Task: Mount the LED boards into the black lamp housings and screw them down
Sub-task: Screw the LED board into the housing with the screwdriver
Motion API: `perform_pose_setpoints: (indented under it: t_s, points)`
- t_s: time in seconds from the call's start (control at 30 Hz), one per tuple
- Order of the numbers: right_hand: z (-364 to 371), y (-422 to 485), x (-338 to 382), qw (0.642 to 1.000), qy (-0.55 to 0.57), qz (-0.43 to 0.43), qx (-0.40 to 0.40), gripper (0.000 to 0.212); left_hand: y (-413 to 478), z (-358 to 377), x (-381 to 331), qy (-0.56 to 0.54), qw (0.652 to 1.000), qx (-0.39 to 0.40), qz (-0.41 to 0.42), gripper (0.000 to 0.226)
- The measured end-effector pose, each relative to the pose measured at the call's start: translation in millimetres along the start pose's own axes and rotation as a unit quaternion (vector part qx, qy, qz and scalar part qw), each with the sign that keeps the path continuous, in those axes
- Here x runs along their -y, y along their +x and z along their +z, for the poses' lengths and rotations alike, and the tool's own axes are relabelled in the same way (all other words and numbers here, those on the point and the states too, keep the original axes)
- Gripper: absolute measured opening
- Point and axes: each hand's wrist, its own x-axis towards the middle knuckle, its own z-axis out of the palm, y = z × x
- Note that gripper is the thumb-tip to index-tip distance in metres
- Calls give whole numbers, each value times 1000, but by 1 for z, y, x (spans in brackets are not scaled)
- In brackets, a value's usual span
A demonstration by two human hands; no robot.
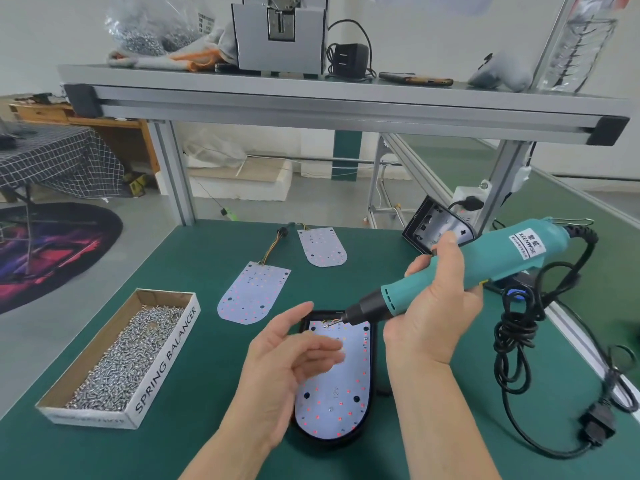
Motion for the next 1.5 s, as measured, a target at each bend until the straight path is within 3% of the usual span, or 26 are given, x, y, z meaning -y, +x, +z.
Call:
perform_pose_setpoints:
  t_s: [0.07, 0.13, 0.27, 0.33, 0.43, 0.53, 0.73, 0.87, 1.03, 1.2, 1.33, 1.5]
  points:
    - [3, 5, -2, 1000, -6, -8, 9, 21, 12, -13, -1, 220, 970, -100, 17, 56]
    - [6, 9, -4, 999, -28, -18, 15, 21, 23, -21, -3, 440, 885, -149, -8, 53]
    - [9, 11, -19, 993, -85, -31, 76, 27, 42, -9, 4, 593, 795, -55, -115, 62]
    - [12, 11, -28, 987, -114, -42, 106, 25, 50, -2, 7, 566, 811, -47, -143, 55]
    - [12, 13, -43, 977, -150, -60, 136, 29, 57, 4, 12, 453, 875, -18, -170, 55]
    - [11, 13, -52, 966, -191, -63, 164, 35, 58, 8, 18, 410, 897, -19, -161, 55]
    - [8, 17, -61, 964, -206, -72, 152, 37, 62, 5, 20, 393, 903, -20, -173, 25]
    - [9, 18, -63, 964, -207, -71, 148, 35, 61, 9, 20, 396, 901, -11, -175, 43]
    - [10, 17, -68, 964, -208, -74, 150, 31, 62, 8, 22, 393, 904, -7, -169, 45]
    - [12, 16, -69, 957, -210, -82, 180, 40, 59, 10, 22, 379, 910, -8, -166, 41]
    - [13, 14, -68, 946, -221, -91, 219, 24, 59, 11, 23, 370, 915, -12, -161, 45]
    - [11, 9, -72, 940, -211, -95, 250, 33, 59, 11, 24, 362, 919, -15, -156, 49]
